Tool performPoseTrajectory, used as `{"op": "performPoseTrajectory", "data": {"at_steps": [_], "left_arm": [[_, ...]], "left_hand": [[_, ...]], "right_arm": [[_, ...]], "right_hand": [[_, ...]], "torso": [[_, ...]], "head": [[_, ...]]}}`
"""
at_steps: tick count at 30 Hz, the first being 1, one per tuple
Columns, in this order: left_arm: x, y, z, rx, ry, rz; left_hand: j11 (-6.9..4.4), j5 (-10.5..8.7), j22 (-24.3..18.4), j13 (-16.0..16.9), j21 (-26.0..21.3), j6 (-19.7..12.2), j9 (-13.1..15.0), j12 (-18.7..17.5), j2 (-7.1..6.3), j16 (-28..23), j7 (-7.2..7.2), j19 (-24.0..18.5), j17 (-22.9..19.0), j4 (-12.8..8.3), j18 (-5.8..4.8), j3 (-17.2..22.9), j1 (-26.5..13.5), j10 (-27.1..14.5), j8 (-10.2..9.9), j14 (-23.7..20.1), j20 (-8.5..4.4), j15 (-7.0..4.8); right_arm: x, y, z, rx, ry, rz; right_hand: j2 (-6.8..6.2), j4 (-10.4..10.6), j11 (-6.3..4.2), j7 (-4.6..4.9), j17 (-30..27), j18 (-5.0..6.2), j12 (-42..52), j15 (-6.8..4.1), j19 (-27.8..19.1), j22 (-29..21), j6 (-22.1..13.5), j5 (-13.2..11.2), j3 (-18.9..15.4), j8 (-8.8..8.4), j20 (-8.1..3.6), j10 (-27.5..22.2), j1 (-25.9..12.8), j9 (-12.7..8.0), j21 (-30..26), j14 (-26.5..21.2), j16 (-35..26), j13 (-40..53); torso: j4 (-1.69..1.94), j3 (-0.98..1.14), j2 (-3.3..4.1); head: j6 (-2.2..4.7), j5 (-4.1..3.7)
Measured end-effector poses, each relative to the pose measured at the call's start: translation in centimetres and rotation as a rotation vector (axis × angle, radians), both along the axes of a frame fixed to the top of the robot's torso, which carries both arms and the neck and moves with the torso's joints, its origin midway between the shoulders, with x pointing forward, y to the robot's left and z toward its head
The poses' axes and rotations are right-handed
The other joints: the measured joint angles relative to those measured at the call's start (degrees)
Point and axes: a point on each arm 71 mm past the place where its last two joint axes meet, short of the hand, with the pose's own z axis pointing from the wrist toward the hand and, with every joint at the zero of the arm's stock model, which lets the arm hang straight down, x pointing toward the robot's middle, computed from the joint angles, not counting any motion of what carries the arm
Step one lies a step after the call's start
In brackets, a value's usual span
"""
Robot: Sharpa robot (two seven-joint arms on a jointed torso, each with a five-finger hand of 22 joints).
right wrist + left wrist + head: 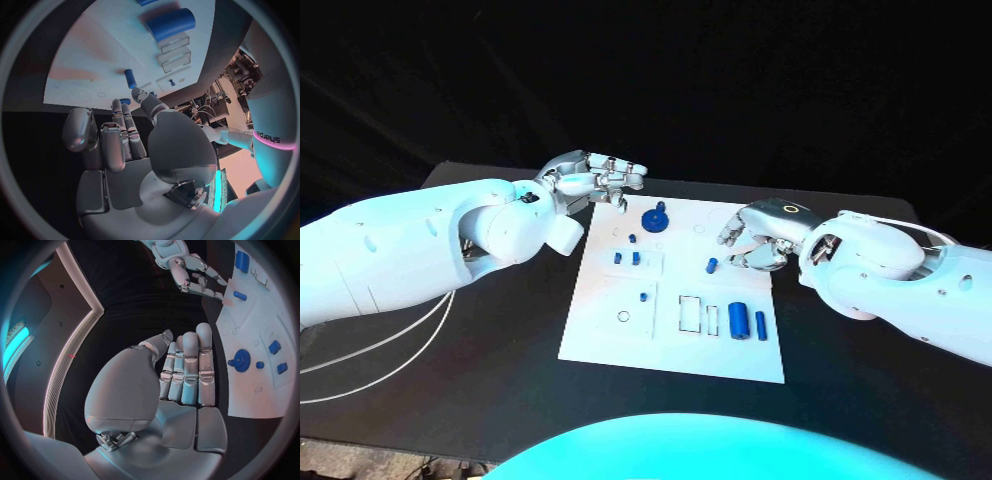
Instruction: Assemble the parts on the task board
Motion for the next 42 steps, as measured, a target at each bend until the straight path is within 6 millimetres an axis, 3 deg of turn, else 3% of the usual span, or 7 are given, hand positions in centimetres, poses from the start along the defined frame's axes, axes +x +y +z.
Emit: {"op": "performPoseTrajectory", "data": {"at_steps": [12,29,34,38,42], "left_arm": [[0.1,-0.1,0.0,-0.001,0.001,-0.003],[0.0,0.0,0.0,0.0,0.002,-0.003],[0.0,0.0,0.0,0.0,0.002,-0.004],[0.0,0.0,0.0,0.0,0.002,-0.004],[0.0,0.0,0.0,0.0,0.002,-0.004]], "left_hand": [[0.0,0.0,-0.04,0.0,0.0,0.0,0.0,0.0,0.0,0.0,0.0,0.0,0.01,0.0,0.0,0.0,0.0,0.0,0.0,0.0,0.0,0.0],[0.0,0.0,-0.04,-0.01,0.0,0.0,0.01,0.0,0.0,0.0,0.0,0.0,0.01,0.0,0.0,0.0,0.0,0.0,0.0,0.0,0.0,0.0],[0.0,0.0,-0.04,-0.01,0.0,0.0,0.01,0.0,0.0,0.0,0.0,0.0,0.01,0.0,0.0,0.0,0.0,0.0,0.0,0.0,0.0,0.0],[0.0,0.0,-0.04,-0.01,0.0,0.0,0.01,0.0,0.0,0.0,0.0,0.0,0.02,0.0,0.0,0.0,0.0,0.0,0.0,0.0,0.0,0.0],[0.0,0.0,-0.04,-0.01,0.0,0.0,-0.04,0.0,0.0,0.0,0.0,0.0,0.02,0.0,0.0,0.0,0.0,0.0,0.0,0.0,0.0,0.0]], "right_arm": [[0.5,1.9,-1.6,-0.022,0.033,0.024],[1.1,2.7,-3.4,-0.06,0.063,0.027],[1.1,2.8,-3.5,-0.066,0.067,0.031],[1.0,2.8,-3.5,-0.071,0.07,0.032],[1.0,2.8,-3.5,-0.073,0.07,0.033]], "right_hand": [[0.01,0.22,0.0,-0.51,-0.06,0.0,0.54,0.0,0.0,-0.01,-0.51,0.0,-0.22,0.0,0.0,-0.41,0.01,0.0,0.0,0.0,0.0,0.01],[0.99,0.39,-0.14,-0.49,-0.06,0.0,1.63,0.0,0.23,-0.02,-0.1,0.0,-0.39,0.15,-0.22,-0.27,0.99,0.24,0.0,0.0,0.0,0.01],[1.84,0.8,-0.41,-0.41,0.16,0.0,2.51,0.0,0.44,-0.02,1.05,0.0,0.02,0.73,-0.43,0.63,1.84,0.55,0.0,0.0,0.0,0.02],[2.51,1.15,-1.07,-0.95,0.34,0.0,3.44,-0.23,0.66,0.0,2.47,-0.77,0.94,1.45,-0.65,1.84,2.51,0.91,0.39,-0.22,0.0,0.16],[3.68,1.52,-1.54,-1.6,0.61,0.0,4.38,-0.86,0.96,0.02,4.14,-3.24,2.2,2.26,-0.95,3.6,3.0,1.36,0.87,-0.21,0.27,0.19]], "torso": [[0.19,-0.03,0.09],[0.12,-0.07,0.08],[0.09,-0.04,0.07],[0.07,-0.04,0.06],[0.06,-0.03,0.06]], "head": [[0.39,-0.49],[0.08,-0.13],[0.05,-0.1],[0.05,-0.1],[0.02,-0.1]]}}
